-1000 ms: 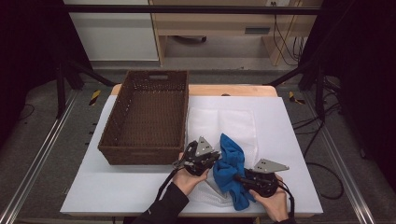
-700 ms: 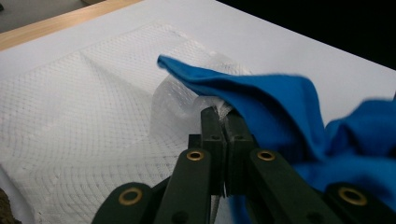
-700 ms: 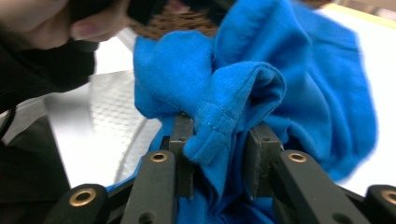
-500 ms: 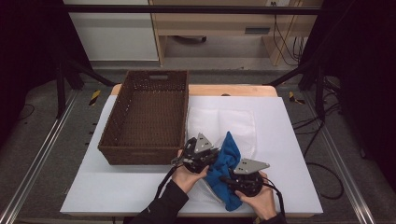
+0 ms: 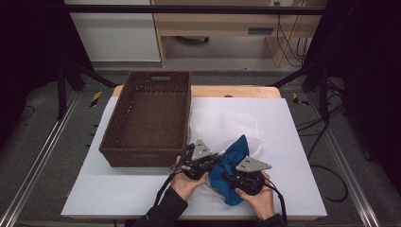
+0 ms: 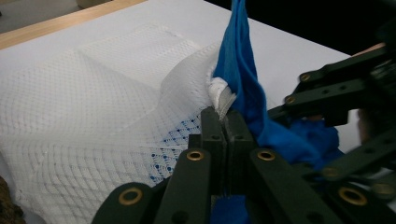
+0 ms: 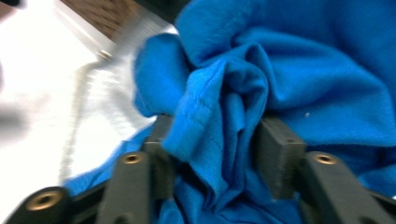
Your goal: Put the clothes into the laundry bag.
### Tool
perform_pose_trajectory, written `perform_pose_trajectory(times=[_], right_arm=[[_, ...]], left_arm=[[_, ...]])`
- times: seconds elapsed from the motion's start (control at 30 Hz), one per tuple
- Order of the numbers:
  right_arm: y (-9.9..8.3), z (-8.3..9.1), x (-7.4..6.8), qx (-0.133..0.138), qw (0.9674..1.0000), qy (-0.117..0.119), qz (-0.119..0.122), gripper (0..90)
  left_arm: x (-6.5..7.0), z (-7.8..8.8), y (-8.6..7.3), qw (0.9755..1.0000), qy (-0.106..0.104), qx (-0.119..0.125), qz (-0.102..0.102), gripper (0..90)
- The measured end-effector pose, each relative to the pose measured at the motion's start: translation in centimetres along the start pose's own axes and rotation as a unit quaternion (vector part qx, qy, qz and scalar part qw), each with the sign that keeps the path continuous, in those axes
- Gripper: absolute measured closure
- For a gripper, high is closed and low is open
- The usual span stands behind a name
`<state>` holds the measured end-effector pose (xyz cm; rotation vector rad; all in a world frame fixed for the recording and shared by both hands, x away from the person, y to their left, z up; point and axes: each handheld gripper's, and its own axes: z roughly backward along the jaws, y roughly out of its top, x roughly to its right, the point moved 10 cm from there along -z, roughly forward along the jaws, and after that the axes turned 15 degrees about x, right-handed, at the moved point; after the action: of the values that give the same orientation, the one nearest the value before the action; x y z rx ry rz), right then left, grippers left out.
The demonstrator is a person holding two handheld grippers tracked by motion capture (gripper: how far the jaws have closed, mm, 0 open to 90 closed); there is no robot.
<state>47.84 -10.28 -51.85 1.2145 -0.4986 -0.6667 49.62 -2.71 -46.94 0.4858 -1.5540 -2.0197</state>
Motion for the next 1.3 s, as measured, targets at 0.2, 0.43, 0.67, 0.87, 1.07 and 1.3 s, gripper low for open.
perform_pose_trajectory(times=[0.2,0.43,0.67,0.87,1.07,1.3], right_arm=[[2.0,3.3,0.6,0.055,0.9984,-0.001,-0.011,33.2],[0.1,1.6,3.1,0.015,0.9990,-0.034,-0.024,11.9],[-1.1,-0.2,2.6,-0.006,0.9977,0.017,-0.066,55.0],[0.1,1.6,2.6,0.018,0.9990,0.007,-0.039,75.0],[1.8,3.6,1.2,0.051,0.9982,0.025,-0.018,75.2],[-0.2,0.9,-0.2,-0.006,0.9990,0.041,-0.018,76.5]], left_arm=[[-0.1,0.0,0.1,1.0000,0.003,0.002,-0.001,89.1],[0.1,0.0,0.2,1.0000,0.002,0.005,-0.005,89.2],[0.2,0.1,0.2,0.9999,-0.001,0.005,-0.010,89.1],[-0.2,-0.1,0.3,1.0000,0.005,0.004,-0.003,89.1],[-0.4,-0.4,0.7,1.0000,0.008,0.005,0.001,89.2],[0.3,0.1,1.8,0.9998,0.000,0.021,-0.004,89.2]])
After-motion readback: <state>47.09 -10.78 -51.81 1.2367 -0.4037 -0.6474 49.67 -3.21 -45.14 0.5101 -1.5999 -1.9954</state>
